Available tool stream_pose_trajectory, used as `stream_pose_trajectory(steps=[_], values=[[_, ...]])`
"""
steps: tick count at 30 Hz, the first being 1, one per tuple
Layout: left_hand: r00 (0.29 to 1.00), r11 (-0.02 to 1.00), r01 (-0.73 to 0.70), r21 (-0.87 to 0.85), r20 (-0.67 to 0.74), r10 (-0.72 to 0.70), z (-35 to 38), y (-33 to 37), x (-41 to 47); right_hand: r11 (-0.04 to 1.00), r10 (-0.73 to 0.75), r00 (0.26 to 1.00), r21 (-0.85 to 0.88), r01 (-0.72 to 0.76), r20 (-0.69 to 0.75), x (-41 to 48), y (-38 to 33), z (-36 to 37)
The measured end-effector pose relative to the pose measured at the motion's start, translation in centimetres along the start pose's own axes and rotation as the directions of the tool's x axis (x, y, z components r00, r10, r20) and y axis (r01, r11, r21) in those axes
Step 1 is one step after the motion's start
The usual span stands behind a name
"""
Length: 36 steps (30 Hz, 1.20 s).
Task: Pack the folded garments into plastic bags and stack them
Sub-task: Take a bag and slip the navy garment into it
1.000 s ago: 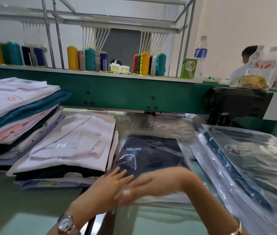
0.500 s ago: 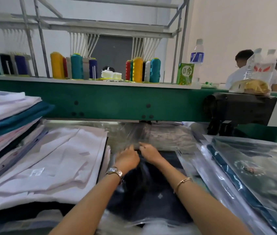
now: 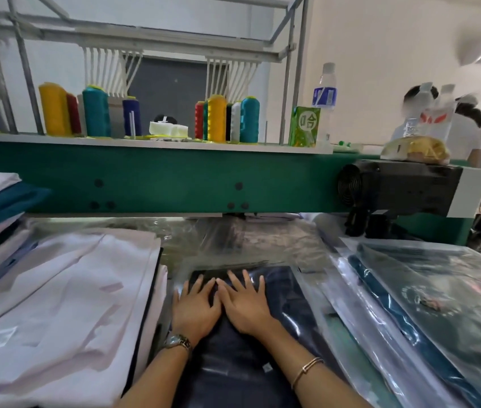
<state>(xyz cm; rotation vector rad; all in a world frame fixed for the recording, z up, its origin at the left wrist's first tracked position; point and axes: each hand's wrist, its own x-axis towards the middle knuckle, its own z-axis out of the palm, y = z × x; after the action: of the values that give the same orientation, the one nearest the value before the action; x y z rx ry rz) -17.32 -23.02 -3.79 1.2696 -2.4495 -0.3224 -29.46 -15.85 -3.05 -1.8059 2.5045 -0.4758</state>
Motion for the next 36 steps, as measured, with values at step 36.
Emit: stream_pose_trajectory(steps=[36], values=[[0.974, 0.867, -0.191, 0.461, 0.2, 0.108, -6.0, 5.5, -7.0, 0.979, 0.194, 0.981, 0.056, -0.195, 0.033, -4.8, -1.9, -3.1]])
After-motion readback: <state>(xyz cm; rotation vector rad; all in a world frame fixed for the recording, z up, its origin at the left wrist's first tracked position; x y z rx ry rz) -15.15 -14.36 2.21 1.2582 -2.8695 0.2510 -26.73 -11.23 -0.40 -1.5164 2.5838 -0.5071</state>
